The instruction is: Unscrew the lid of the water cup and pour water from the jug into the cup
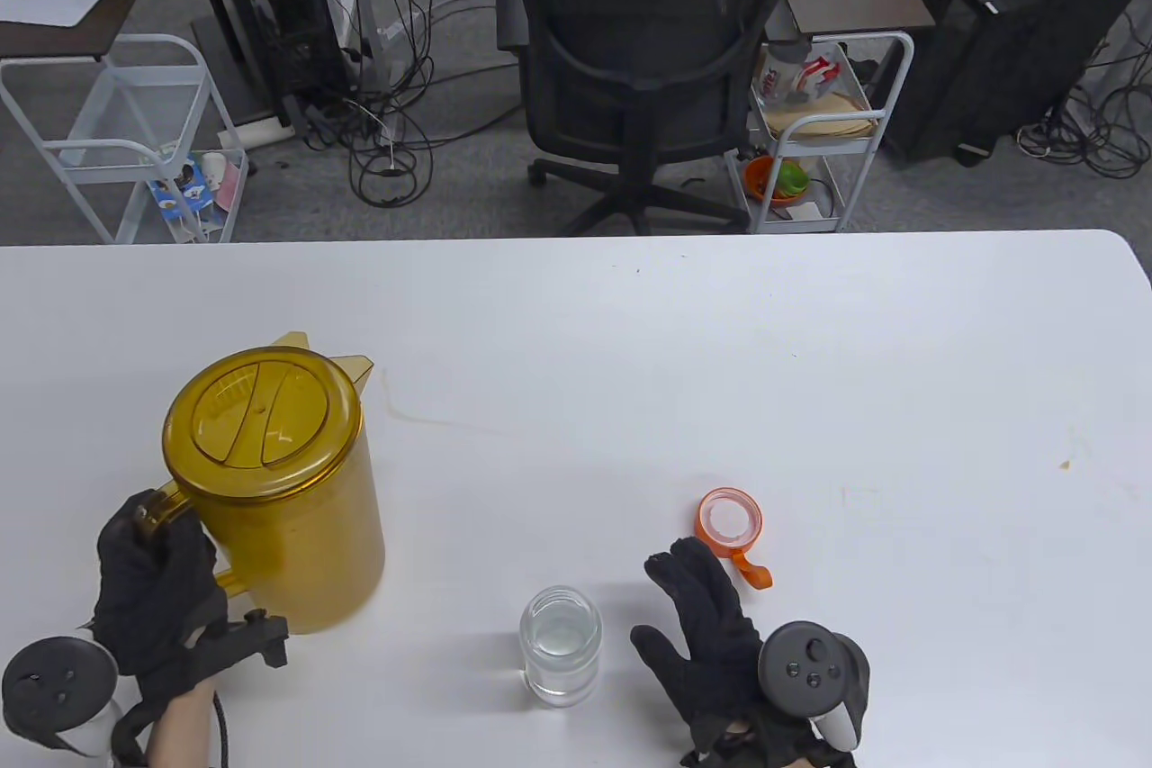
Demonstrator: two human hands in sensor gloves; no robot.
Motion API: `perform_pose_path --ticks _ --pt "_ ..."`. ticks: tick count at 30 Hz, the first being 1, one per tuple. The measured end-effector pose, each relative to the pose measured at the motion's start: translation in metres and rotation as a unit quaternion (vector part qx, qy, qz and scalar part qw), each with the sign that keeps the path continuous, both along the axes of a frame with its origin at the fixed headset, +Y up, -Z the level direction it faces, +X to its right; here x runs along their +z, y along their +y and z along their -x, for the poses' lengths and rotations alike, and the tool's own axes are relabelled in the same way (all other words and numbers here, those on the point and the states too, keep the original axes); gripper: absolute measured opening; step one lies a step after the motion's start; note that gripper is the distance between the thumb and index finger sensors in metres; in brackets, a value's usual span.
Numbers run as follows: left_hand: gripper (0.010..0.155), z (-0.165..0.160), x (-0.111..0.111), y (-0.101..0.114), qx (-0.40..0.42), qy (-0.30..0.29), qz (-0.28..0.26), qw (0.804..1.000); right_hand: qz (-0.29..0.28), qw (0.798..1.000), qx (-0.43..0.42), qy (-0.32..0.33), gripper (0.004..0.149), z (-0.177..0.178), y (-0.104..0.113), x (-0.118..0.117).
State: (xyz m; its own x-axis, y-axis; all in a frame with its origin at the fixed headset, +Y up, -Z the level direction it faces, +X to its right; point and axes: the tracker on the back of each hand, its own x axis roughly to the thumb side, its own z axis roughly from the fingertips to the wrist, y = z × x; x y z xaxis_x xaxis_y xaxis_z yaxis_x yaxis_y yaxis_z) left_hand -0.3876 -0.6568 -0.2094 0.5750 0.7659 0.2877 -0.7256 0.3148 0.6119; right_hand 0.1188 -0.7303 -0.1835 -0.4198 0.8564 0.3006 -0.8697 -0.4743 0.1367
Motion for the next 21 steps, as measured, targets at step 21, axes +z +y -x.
perform_pose_path --ticks 21 --pt "0.053 0.011 -0.016 -0.021 0.063 -0.015 -0.006 0.998 0.007 1.000 0.000 0.002 0.078 0.000 -0.001 -0.001"
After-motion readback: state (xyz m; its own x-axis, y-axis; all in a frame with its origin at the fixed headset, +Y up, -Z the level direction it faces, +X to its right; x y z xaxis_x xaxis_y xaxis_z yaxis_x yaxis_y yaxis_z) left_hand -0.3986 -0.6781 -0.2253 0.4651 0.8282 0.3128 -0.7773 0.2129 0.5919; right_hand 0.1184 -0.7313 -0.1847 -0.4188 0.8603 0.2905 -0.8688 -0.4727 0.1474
